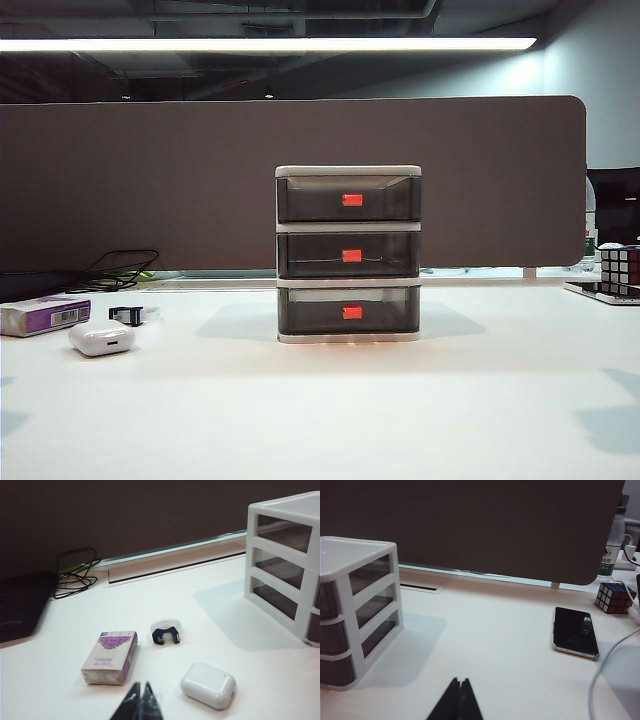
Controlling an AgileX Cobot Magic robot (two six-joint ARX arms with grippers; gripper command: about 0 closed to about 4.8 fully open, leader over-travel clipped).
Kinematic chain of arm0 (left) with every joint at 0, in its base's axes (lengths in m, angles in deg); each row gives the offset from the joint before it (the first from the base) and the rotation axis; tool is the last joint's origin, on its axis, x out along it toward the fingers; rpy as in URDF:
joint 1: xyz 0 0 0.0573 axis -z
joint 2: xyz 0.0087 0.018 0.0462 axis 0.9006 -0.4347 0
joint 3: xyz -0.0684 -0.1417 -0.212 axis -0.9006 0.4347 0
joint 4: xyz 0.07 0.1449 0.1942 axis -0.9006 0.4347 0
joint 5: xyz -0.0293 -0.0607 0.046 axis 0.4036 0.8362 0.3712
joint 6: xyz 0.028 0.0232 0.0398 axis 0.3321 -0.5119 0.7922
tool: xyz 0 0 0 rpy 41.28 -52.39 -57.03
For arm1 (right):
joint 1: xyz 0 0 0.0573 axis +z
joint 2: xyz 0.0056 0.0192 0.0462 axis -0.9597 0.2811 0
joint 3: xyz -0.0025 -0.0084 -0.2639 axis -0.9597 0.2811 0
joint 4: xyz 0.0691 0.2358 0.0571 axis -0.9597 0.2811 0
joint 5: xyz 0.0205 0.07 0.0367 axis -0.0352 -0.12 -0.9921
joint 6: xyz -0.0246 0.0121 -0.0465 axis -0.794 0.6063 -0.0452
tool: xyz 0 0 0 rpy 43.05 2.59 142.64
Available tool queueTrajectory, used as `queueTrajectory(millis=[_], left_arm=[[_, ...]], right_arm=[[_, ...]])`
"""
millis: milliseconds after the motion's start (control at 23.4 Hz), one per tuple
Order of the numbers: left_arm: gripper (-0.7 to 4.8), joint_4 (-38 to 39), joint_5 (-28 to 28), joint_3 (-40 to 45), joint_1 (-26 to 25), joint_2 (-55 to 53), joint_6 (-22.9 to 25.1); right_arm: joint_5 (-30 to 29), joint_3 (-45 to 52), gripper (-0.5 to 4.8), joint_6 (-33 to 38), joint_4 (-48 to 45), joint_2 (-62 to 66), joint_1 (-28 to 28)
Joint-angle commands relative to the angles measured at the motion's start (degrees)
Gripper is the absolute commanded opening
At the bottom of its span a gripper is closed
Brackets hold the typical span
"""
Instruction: Open the second layer of the drawer on the table, pick up the earphone case on the table and put it in, and finally close the drawer.
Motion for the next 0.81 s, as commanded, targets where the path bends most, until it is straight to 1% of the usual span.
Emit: queueTrajectory(millis=[43, 641, 726, 769, 812], left_arm=[[-0.05, -0.61, 0.22, -0.37, -0.07, -0.13, -0.20], [-0.06, -0.63, 0.11, -0.37, -0.07, -0.13, -0.26], [-0.06, -0.72, 0.44, -0.35, -0.07, -0.13, -2.19], [-0.06, -0.74, 0.48, -0.37, -0.07, -0.13, -4.02], [-0.06, -0.74, 0.96, -0.37, -0.07, -0.13, -6.93]], right_arm=[[0.07, 0.37, -0.04, 0.17, -0.87, 0.09, 0.00], [0.04, 0.37, -0.04, 0.17, -0.96, 0.09, 0.00], [-0.15, 0.37, -0.04, 0.22, -0.94, 0.09, 0.02], [-0.33, 0.37, -0.04, 0.33, -0.92, 0.09, 0.04], [-1.09, 0.37, -0.04, 0.76, -0.87, 0.09, 0.07]])
